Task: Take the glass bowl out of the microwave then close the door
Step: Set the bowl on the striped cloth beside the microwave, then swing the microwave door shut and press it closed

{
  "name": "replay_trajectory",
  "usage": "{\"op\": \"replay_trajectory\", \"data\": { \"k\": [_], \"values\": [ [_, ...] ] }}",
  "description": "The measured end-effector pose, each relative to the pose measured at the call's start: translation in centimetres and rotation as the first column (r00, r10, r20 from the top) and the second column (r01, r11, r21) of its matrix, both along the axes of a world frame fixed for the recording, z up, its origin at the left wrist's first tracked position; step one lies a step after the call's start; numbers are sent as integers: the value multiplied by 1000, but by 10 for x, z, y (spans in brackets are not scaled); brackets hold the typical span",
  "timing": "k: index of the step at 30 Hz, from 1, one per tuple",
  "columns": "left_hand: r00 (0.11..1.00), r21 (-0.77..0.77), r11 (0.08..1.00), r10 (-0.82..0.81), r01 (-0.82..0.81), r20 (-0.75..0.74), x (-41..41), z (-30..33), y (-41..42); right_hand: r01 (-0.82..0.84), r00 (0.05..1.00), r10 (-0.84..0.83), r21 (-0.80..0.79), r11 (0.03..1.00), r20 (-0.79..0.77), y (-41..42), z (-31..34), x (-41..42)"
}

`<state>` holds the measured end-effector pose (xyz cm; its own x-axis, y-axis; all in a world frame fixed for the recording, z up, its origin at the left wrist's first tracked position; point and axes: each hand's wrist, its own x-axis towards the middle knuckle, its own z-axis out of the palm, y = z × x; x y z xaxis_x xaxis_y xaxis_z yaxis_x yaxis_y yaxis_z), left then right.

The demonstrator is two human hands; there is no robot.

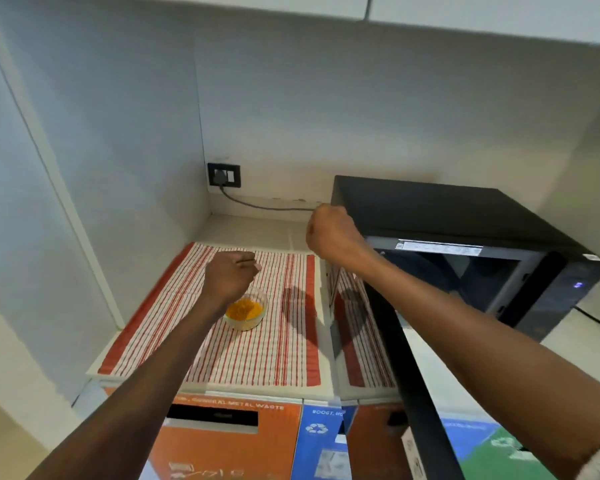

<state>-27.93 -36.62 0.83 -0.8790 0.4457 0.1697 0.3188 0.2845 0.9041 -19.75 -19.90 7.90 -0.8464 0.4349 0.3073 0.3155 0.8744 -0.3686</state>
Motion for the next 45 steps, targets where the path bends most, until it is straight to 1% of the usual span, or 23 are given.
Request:
{"op": "replay_trajectory", "data": {
  "k": [1,3,7,12,15,17,22,27,32,35,38,40,42,45],
  "values": [
    [999,4,1000,-30,30,13,7,2,2,18,1000,-18,12,1000,-26,5,2,10],
    [995,-10,995,-94,94,13,18,3,8,61,998,-61,25,998,-22,14,5,30],
    [979,44,986,-166,162,115,44,2,27,109,993,-109,3,994,55,32,10,64],
    [945,48,955,-296,292,139,72,-2,53,34,985,-27,-41,999,171,39,6,94],
    [920,36,932,-361,360,150,87,-2,65,-13,984,22,-52,999,176,46,-2,103],
    [911,29,926,-377,378,168,93,-2,70,-28,988,39,-76,997,150,47,-10,106],
    [895,70,924,-381,375,233,102,-1,75,-86,990,94,-73,994,109,55,-18,120],
    [907,64,936,-350,345,232,109,0,81,-108,988,117,-88,990,103,61,-21,134],
    [946,17,957,-288,289,151,122,1,93,-171,978,181,-97,980,103,70,-15,156],
    [973,-11,976,-216,217,76,133,-2,102,-193,972,206,-113,975,115,76,-12,170],
    [987,-48,989,-145,142,-64,144,-4,111,-213,966,226,-111,971,123,85,-8,184],
    [980,-74,994,-96,84,-176,152,-6,117,-220,964,234,-120,968,125,92,-6,194],
    [970,-78,996,-53,35,-237,159,-5,122,-221,962,237,-125,967,135,98,-5,201],
    [929,-61,998,-25,3,-370,171,-1,133,-241,951,259,-124,963,170,110,0,213]
  ]
}}
